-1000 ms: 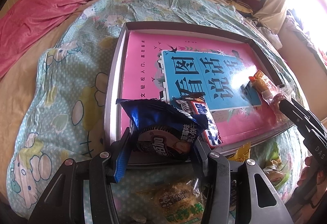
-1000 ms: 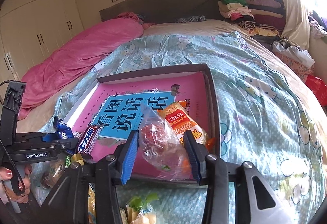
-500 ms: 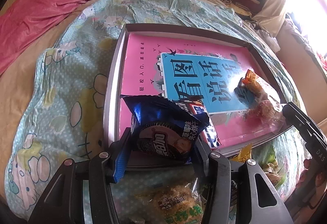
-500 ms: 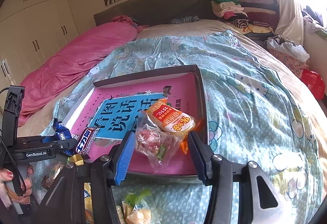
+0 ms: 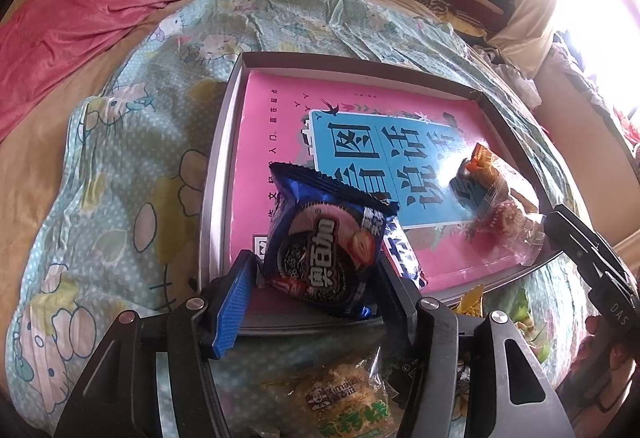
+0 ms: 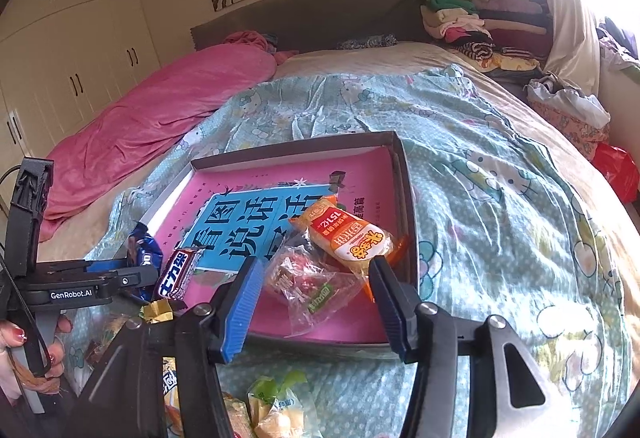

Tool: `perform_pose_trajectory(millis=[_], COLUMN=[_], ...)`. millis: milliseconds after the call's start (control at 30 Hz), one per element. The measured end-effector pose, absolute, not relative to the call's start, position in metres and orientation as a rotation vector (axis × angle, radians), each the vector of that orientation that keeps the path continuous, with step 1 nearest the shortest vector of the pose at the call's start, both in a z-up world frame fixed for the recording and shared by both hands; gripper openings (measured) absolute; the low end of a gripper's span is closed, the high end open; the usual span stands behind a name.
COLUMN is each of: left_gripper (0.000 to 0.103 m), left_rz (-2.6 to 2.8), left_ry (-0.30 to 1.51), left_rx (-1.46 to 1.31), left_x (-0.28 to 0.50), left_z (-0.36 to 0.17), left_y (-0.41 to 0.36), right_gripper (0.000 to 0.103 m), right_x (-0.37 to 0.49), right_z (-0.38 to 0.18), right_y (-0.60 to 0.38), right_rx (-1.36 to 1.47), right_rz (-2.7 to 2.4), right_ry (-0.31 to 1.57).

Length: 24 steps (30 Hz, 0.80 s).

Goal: Organize snacks
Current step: 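Release the cookie pack into the box with left while right releases the clear bag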

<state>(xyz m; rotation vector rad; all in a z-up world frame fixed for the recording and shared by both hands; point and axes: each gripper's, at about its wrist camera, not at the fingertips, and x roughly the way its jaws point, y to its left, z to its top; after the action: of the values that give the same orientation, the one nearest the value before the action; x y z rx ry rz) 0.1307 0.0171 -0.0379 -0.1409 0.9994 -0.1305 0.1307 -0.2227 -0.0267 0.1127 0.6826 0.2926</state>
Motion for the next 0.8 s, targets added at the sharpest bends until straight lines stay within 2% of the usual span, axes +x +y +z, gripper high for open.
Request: perform_pose_trajectory(millis=[467,600,800], left_gripper=[0.065,0.069,0.072], left_rz=[-0.153,-0.156,-0.161], left_ry=[0.974,0.963,0.942], left_rx=[-0.147,-0.137,-0.144], left_x=[0.128,0.127,0.124], left_z=[-0.030,-0.027,-0.022], left_y=[0.017,0.015,0.017], right_gripper=[0.056,0.063,0.064], right_x=[0.128,0.124,0.122], right_z=[-0.024,-0.018,-0.014], right_y=[-0.223,-0.222,-0.217], right_rx=[0.107,0.097,0.072], right_rz=[0.294,0.298,0.301], right_ry=[0.669,0.641,0.625])
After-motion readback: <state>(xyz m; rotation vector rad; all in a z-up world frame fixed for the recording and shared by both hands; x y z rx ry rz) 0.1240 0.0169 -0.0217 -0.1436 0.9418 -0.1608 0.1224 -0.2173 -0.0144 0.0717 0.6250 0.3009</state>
